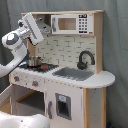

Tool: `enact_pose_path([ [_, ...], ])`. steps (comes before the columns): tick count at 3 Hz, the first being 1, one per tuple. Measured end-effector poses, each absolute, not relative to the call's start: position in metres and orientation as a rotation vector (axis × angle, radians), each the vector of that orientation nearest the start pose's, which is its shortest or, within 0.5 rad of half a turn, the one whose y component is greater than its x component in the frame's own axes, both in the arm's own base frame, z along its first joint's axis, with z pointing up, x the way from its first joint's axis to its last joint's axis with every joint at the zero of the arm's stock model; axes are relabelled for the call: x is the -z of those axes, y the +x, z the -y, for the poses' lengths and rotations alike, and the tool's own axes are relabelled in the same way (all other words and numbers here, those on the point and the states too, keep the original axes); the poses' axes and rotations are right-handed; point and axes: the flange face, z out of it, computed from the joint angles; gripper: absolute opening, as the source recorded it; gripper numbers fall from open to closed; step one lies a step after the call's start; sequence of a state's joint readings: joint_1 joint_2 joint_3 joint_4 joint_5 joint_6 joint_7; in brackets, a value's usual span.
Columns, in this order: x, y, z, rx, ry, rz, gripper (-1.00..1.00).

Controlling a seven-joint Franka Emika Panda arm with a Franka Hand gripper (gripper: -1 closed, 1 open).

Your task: Play with the kitchen

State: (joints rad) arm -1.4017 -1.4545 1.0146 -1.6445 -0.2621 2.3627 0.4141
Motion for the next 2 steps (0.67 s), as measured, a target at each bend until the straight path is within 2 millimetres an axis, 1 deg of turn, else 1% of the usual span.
enact_pose_path([
  [1, -0.699, 0.468, -0.394, -1.308, 1.272, 0.073, -1.00],
  [2, -0.694, 0.478, -0.406, -1.311, 1.313, 0.095, -1.00],
])
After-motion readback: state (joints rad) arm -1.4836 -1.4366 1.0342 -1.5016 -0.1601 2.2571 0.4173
